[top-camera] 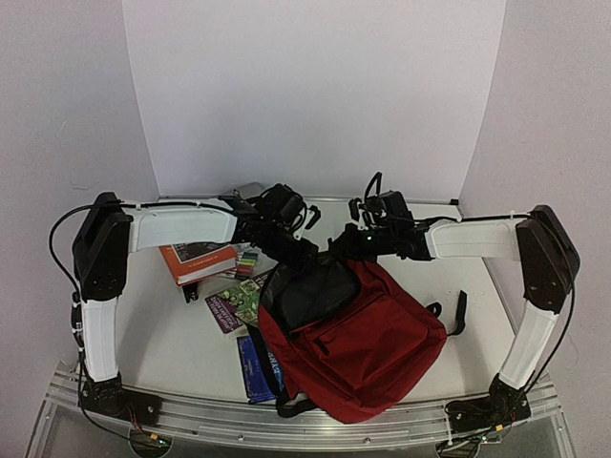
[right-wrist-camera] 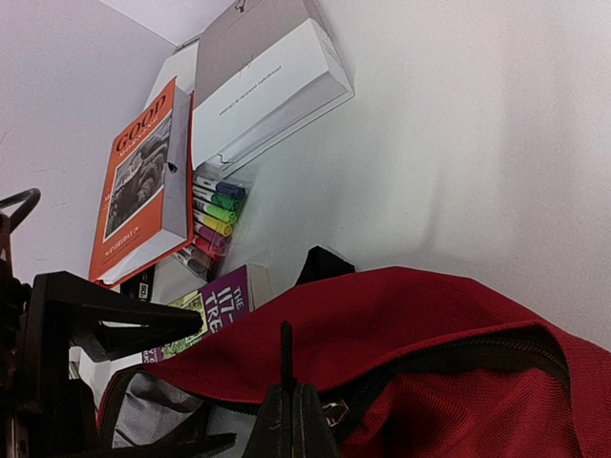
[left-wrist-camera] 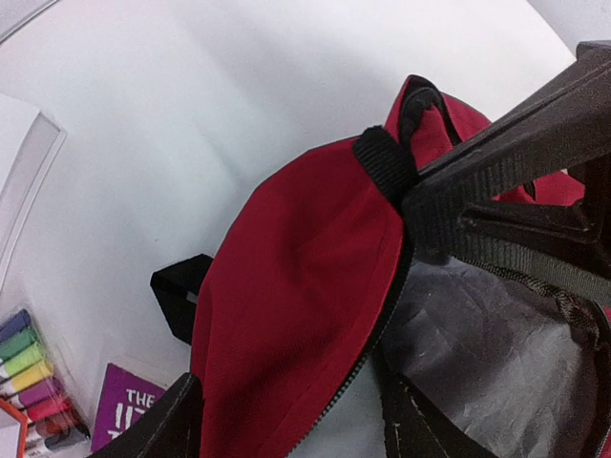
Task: Pack the student bag
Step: Unzip the student bag at the center of the board.
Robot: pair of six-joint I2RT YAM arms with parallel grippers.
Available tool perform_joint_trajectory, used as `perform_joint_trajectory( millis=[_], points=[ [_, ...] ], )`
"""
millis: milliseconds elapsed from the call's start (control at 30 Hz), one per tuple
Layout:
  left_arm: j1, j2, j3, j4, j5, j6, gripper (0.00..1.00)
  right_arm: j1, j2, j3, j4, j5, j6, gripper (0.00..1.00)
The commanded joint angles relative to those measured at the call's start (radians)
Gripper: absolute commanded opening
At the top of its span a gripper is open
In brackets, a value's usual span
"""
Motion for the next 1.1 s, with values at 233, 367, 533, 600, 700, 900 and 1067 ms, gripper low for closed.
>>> perform_joint_trajectory(
  millis=[233, 367, 533, 600, 700, 900, 1067],
  points=[
    [0.003, 0.063, 0.126, -0.012, 0.061, 0.014, 0.14, 0.007, -0.051, -0.001, 0.034, 0.035, 0.023, 0.00],
    [0.003, 0.025, 0.083, -0.016, 0.039, -0.004, 0.00, 0.006, -0.040, 0.057, -0.012, 0.094, 0.018, 0.00],
    [0.004, -0.058, 0.001, -0.010, -0.063, -0.058, 0.00, -0.006, -0.007, 0.138, -0.066, 0.158, 0.008, 0.00],
    [0.004, -0.091, -0.025, -0.019, -0.088, -0.096, 0.00, -0.018, 0.014, 0.163, -0.086, 0.165, 0.008, 0.00],
    [0.005, -0.134, -0.068, -0.019, -0.101, -0.163, 0.00, -0.037, 0.043, 0.199, -0.103, 0.171, 0.011, 0.00],
    [0.033, -0.237, -0.179, -0.015, -0.109, -0.305, 0.00, -0.061, 0.087, 0.240, -0.142, 0.216, 0.013, 0.00],
    [0.102, -0.318, -0.286, -0.006, -0.103, -0.405, 0.00, -0.061, 0.076, 0.206, -0.148, 0.224, 0.019, 0.00]
  ],
)
